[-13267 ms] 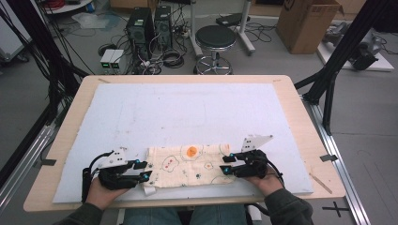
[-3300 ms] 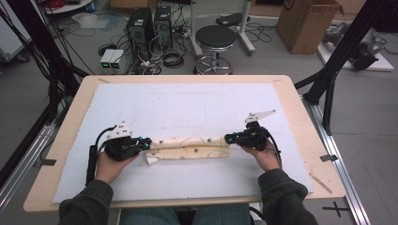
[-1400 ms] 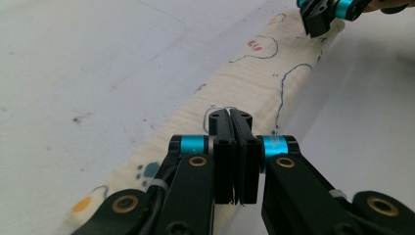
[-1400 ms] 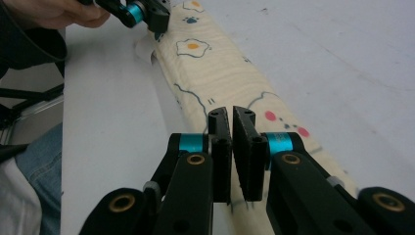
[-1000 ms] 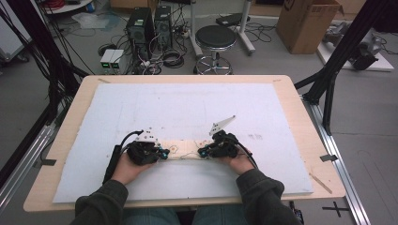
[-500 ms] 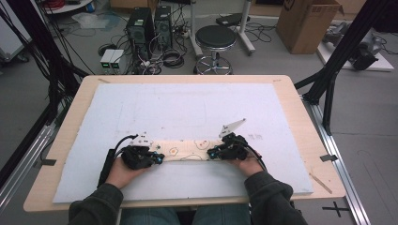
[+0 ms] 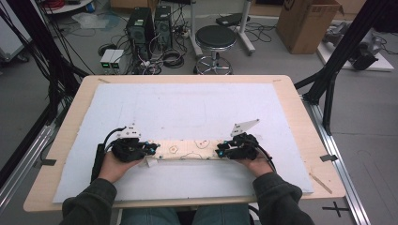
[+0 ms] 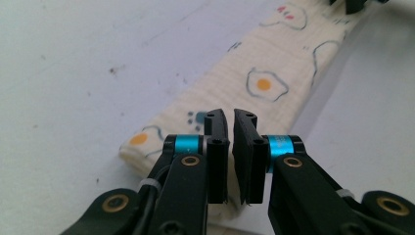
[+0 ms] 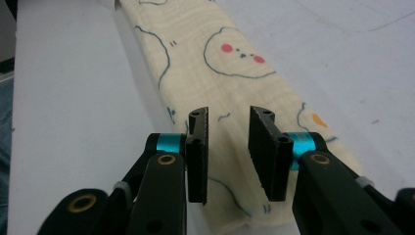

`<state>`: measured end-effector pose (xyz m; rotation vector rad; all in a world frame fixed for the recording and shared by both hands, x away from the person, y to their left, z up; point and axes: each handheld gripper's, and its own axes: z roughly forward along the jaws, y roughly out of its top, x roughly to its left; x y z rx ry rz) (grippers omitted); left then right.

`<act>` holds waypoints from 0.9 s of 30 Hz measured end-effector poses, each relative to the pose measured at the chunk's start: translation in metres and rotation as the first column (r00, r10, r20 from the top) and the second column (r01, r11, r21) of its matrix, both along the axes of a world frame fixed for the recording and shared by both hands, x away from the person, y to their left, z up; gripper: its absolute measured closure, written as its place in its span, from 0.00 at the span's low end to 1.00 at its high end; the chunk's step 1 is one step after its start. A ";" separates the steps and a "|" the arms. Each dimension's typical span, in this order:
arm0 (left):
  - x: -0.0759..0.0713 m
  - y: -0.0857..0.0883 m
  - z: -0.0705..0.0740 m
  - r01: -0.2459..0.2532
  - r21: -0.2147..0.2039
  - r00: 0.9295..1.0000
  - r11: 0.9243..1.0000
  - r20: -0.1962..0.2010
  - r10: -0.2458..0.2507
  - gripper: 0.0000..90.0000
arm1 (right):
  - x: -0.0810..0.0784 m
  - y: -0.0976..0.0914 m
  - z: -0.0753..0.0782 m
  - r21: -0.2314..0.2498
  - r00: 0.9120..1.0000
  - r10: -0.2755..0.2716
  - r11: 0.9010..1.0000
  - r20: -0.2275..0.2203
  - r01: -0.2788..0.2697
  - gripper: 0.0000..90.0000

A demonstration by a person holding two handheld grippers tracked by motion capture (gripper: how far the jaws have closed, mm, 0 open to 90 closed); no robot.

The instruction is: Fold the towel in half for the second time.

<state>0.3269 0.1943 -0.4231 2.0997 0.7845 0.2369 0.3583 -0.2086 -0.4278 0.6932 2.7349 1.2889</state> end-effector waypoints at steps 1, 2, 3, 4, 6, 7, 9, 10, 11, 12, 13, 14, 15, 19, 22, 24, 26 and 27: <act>0.000 0.000 -0.002 -0.001 0.023 1.000 1.000 -0.007 0.001 0.92 | 0.000 -0.001 -0.001 -0.011 1.000 -0.002 1.000 0.005 0.002 0.75; -0.001 -0.001 -0.003 0.006 0.040 1.000 0.999 -0.008 -0.006 0.91 | 0.000 -0.002 -0.002 -0.018 1.000 -0.007 1.000 0.004 0.007 0.74; -0.001 -0.002 -0.004 0.013 0.051 1.000 0.999 -0.004 -0.013 0.90 | -0.001 -0.004 -0.003 -0.023 1.000 -0.009 1.000 0.006 0.009 0.73; -0.002 -0.002 -0.004 0.014 0.059 1.000 0.998 -0.005 -0.014 0.90 | -0.001 -0.005 -0.004 -0.026 1.000 -0.011 1.000 0.011 0.011 0.73; -0.002 -0.004 -0.005 0.022 0.074 1.000 0.997 -0.007 -0.021 0.87 | -0.001 -0.008 -0.006 -0.027 1.000 -0.013 1.000 0.017 0.013 0.71; -0.003 -0.005 -0.006 0.024 0.083 1.000 0.996 -0.007 -0.024 0.87 | -0.002 -0.009 -0.006 -0.028 1.000 -0.018 0.999 0.015 0.018 0.70; -0.003 -0.005 -0.007 0.031 0.100 0.999 0.994 -0.011 -0.030 0.86 | -0.003 -0.011 -0.007 -0.028 1.000 -0.023 0.999 0.018 0.023 0.69; -0.003 -0.005 -0.007 0.030 0.105 1.000 0.994 -0.010 -0.029 0.85 | -0.003 -0.012 -0.008 -0.032 1.000 -0.025 0.999 0.017 0.026 0.69; -0.003 -0.005 -0.008 0.030 0.104 0.999 0.994 -0.014 -0.029 0.84 | -0.003 -0.013 -0.008 -0.035 0.999 -0.028 0.999 0.014 0.029 0.69; -0.003 -0.005 -0.008 0.031 0.100 0.999 0.995 -0.018 -0.029 0.84 | -0.003 -0.013 -0.009 -0.035 1.000 -0.022 0.999 0.021 0.023 0.68; -0.003 -0.005 -0.009 0.033 0.104 0.999 0.994 -0.016 -0.032 0.84 | -0.003 -0.012 -0.009 -0.040 1.000 -0.020 0.999 0.023 0.021 0.68; -0.003 -0.006 -0.009 0.032 0.106 0.999 0.994 -0.014 -0.030 0.83 | -0.003 -0.012 -0.010 -0.048 0.999 -0.019 0.999 0.027 0.021 0.68; -0.004 -0.006 -0.009 0.033 0.115 0.999 0.993 -0.009 -0.032 0.83 | -0.004 -0.011 -0.010 -0.052 0.999 -0.021 0.998 0.028 0.023 0.68; -0.004 -0.006 -0.008 0.027 0.100 1.000 0.995 -0.014 -0.026 0.78 | -0.003 -0.011 -0.011 -0.046 0.999 -0.018 0.999 0.027 0.019 0.66; -0.004 -0.002 -0.003 0.026 0.054 1.000 0.998 -0.007 -0.026 0.74 | -0.003 -0.011 -0.008 -0.029 1.000 -0.020 0.999 0.023 0.021 0.60; -0.003 0.001 0.002 0.013 0.018 1.000 1.000 -0.001 -0.013 0.72 | -0.003 -0.012 -0.005 -0.005 0.999 -0.028 1.000 0.027 0.029 0.58; 0.000 0.005 0.006 -0.002 -0.011 1.000 1.000 0.012 0.002 0.71 | 0.000 -0.015 0.000 0.030 0.999 -0.049 0.998 0.017 0.048 0.56; 0.001 0.005 0.009 -0.013 -0.023 1.000 1.000 0.014 0.014 0.70 | 0.002 -0.017 0.003 0.045 0.998 -0.057 0.997 0.013 0.057 0.56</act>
